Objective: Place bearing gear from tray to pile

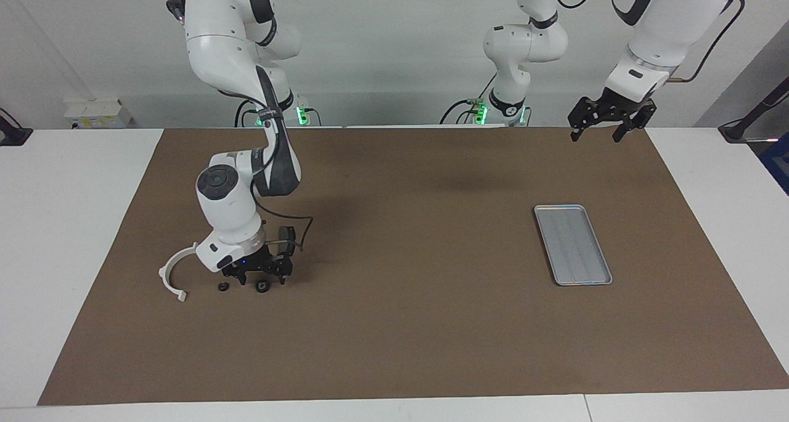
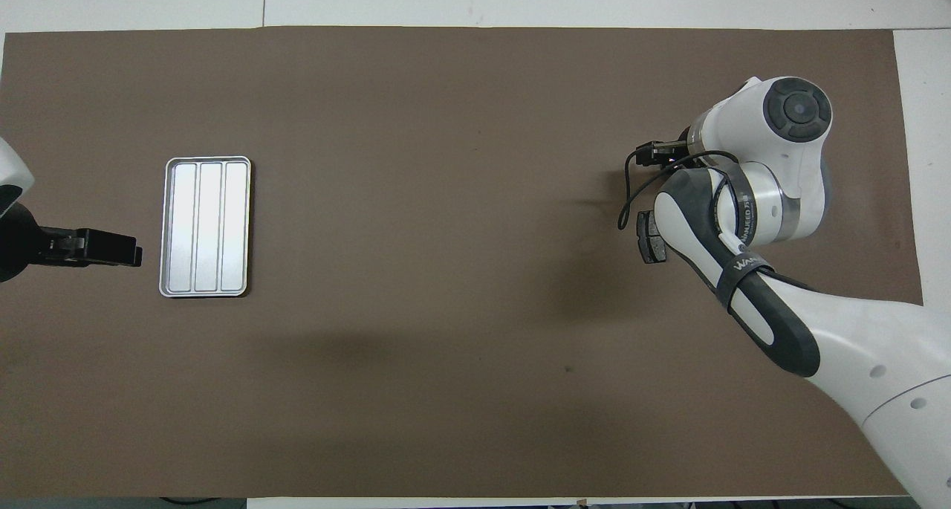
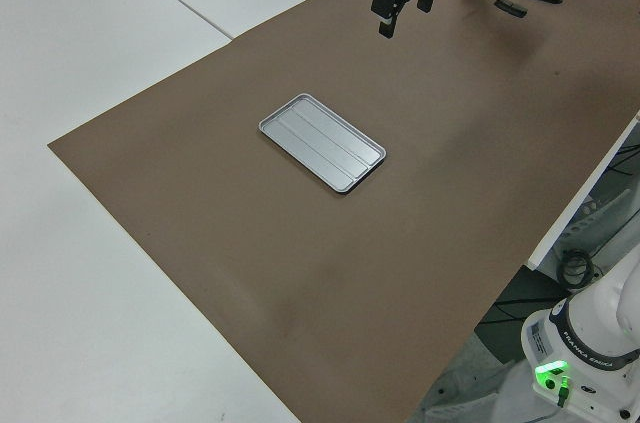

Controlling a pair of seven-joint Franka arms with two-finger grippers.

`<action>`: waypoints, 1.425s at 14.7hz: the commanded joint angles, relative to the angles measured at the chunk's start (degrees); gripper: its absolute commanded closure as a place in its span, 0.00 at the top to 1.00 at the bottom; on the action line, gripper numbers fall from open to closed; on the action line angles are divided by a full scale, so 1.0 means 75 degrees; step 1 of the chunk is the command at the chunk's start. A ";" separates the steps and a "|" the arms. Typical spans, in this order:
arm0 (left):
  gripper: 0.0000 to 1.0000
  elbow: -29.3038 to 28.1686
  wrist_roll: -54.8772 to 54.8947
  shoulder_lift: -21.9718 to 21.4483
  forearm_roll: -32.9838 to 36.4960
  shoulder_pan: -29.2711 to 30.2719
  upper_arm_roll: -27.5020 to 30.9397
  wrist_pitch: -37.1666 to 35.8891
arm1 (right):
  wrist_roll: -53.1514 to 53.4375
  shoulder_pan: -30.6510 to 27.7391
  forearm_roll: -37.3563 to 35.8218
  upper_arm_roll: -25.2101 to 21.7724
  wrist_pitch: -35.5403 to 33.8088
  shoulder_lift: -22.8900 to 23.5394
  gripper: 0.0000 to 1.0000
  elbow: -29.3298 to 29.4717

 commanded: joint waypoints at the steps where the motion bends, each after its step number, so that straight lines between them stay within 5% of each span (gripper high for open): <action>1: 1.00 0.0023 0.0069 -0.0020 -0.0104 0.0023 0.0004 -0.0055 | -0.0210 -0.0045 0.0158 0.0055 -0.0003 -0.0212 1.00 -0.0123; 7: 1.00 0.0023 0.0069 -0.0020 -0.0104 0.0023 0.0004 -0.0043 | -0.0268 -0.0185 0.0158 0.0031 -0.0763 -0.0668 1.00 -0.0077; 12: 1.00 0.0023 0.0069 -0.0020 -0.0104 0.0023 0.0004 -0.0043 | -0.0269 -0.0349 0.0146 0.0031 -0.2472 -0.1218 1.00 0.0543; 21: 1.00 0.0023 0.0069 -0.0020 -0.0104 0.0023 0.0004 -0.0043 | -0.0971 -0.0455 0.0416 0.0055 -0.4806 -0.3456 1.00 0.0591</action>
